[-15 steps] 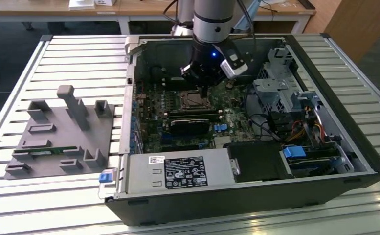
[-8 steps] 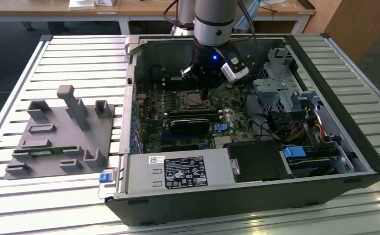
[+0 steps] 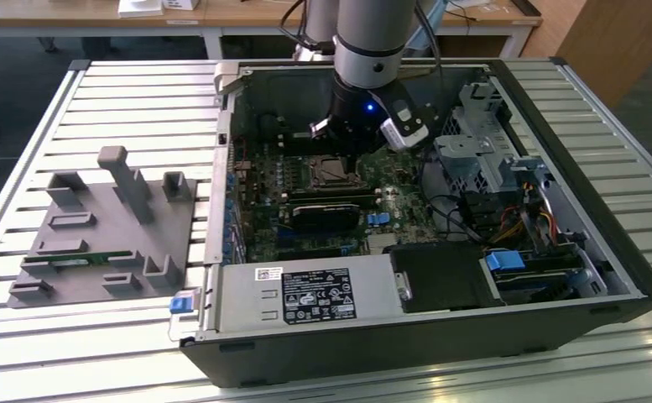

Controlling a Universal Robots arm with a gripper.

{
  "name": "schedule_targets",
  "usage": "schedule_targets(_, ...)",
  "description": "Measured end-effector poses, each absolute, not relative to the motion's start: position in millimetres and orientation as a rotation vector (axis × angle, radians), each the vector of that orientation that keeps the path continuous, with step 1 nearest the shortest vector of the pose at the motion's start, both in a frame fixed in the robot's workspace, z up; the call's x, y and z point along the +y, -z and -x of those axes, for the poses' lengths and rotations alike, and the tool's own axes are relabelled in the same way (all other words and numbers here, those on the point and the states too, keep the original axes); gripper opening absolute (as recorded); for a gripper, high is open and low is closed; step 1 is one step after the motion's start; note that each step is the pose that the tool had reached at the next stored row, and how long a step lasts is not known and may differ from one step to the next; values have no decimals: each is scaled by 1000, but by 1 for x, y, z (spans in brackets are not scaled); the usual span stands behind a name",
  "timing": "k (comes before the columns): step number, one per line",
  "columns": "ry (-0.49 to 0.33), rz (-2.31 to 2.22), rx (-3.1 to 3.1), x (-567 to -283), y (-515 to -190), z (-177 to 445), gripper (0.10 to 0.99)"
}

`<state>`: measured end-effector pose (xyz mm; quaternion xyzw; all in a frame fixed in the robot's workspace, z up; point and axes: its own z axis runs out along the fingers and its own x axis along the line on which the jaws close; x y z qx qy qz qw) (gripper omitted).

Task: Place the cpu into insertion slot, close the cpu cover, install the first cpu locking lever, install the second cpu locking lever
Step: 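Install the second cpu locking lever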

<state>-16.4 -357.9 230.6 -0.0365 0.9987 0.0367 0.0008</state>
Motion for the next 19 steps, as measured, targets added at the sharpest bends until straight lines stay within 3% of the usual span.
schedule_targets(19,-128,115,3135,-377,-230,16,106)
